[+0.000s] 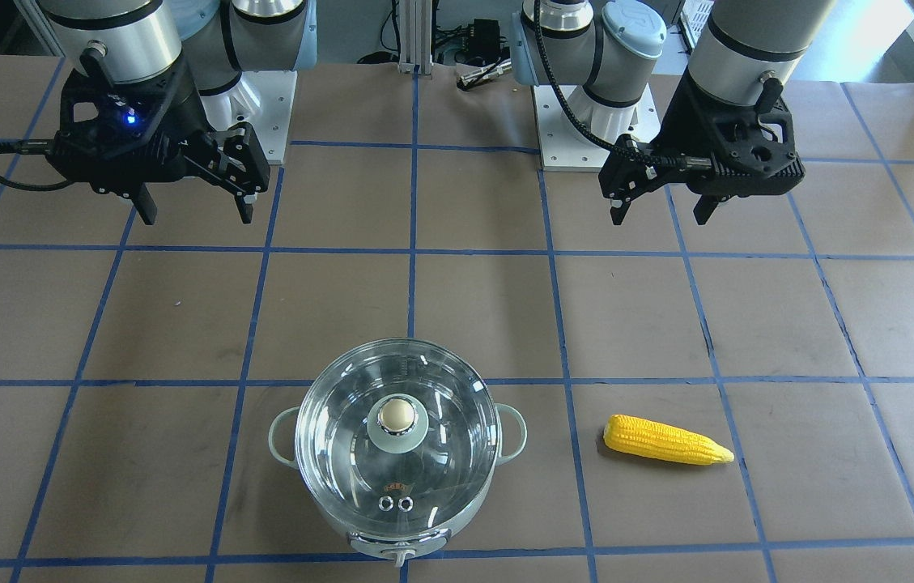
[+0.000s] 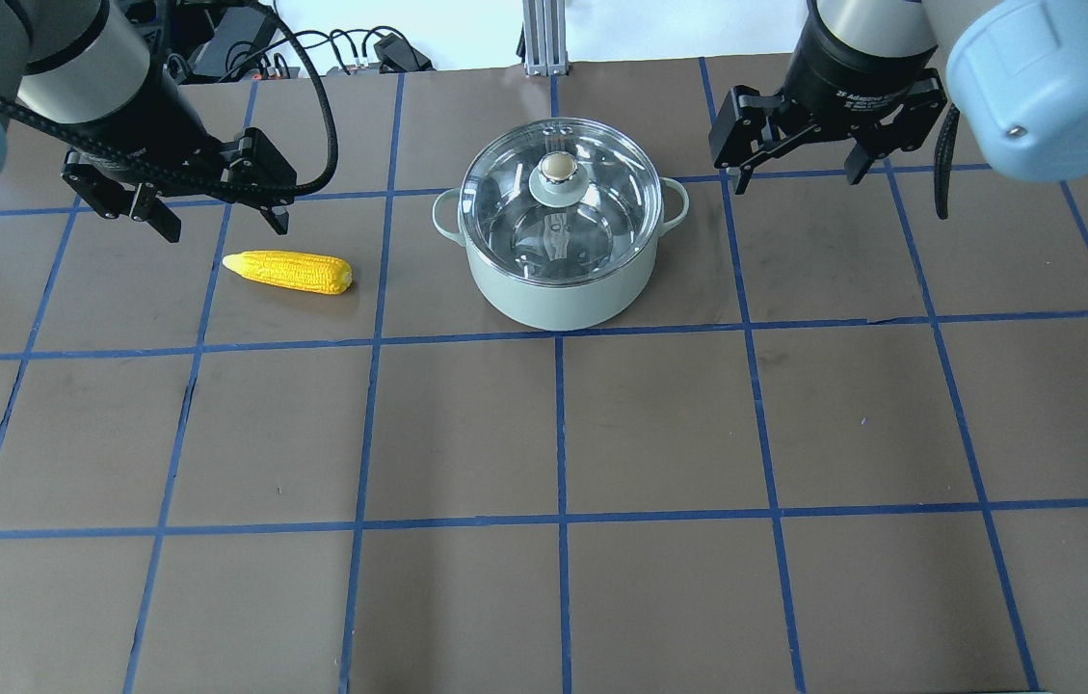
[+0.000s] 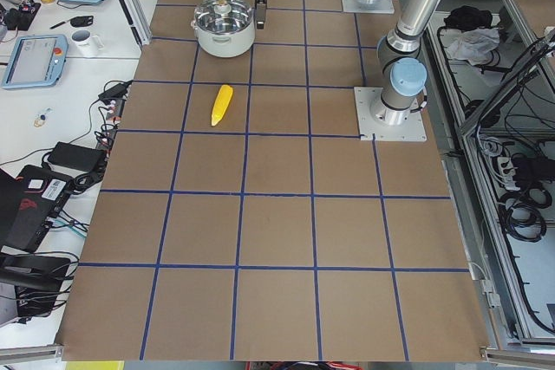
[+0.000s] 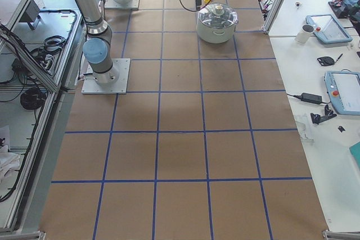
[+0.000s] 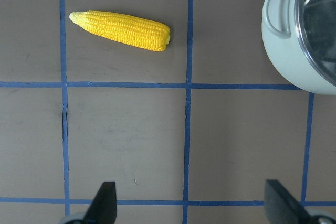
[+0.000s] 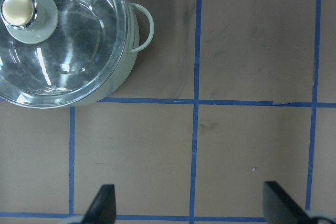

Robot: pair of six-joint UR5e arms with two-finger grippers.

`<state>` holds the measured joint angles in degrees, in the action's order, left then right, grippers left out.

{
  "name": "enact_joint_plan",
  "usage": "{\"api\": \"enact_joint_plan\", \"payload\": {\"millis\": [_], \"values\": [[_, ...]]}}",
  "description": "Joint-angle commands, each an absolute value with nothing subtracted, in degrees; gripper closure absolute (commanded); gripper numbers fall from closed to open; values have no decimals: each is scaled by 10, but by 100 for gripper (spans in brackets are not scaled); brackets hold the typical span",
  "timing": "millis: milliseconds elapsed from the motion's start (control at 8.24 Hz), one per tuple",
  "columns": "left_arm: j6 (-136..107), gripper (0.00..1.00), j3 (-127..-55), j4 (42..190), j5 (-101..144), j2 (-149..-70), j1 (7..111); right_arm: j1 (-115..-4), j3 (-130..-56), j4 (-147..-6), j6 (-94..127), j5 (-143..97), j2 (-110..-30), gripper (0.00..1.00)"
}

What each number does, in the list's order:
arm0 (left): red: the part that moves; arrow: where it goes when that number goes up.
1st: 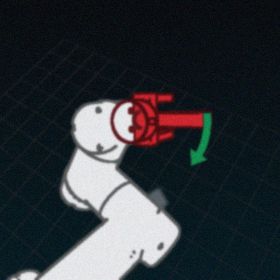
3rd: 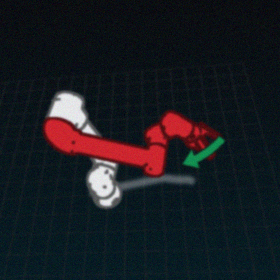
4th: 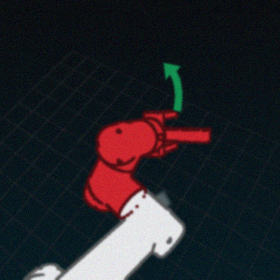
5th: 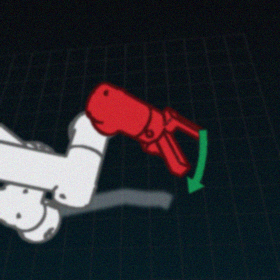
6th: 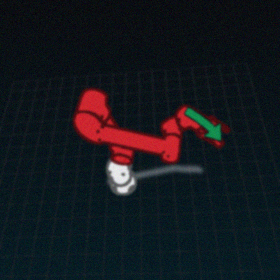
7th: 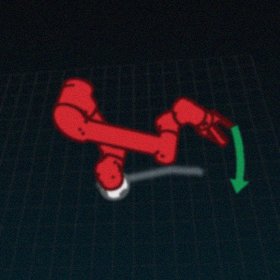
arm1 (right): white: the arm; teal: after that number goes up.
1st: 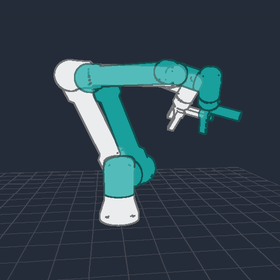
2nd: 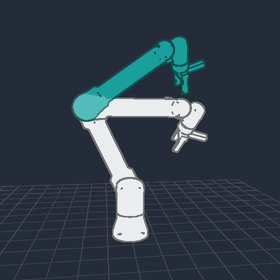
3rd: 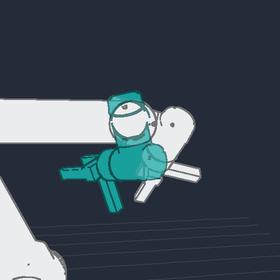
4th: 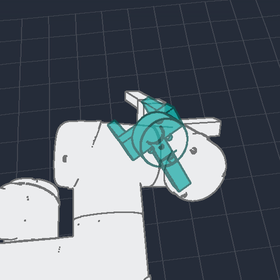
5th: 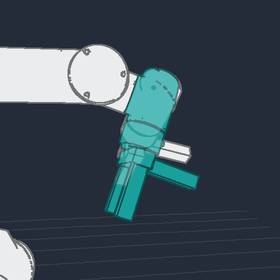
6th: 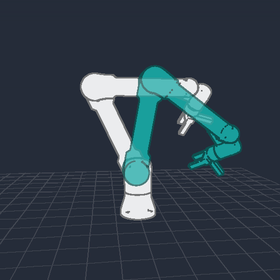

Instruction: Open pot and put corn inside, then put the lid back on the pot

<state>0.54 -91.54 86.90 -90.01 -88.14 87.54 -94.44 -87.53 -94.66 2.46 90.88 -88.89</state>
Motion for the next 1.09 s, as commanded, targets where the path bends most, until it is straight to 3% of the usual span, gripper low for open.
{"api": "enact_joint_plan", "payload": {"millis": [0,243,486,971], "values": [[5,0,-916,869,-899,-882,875,-943,-880,-947,19,911,-893,0],[39,0,-915,868,-896,-889,874,-941,-880,-947,4,909,-892,0],[237,0,-910,860,-904,-894,852,-941,-880,-951,4,908,-893,0],[457,0,-910,754,-902,-971,797,-940,-880,-961,4,907,-890,0]]}}
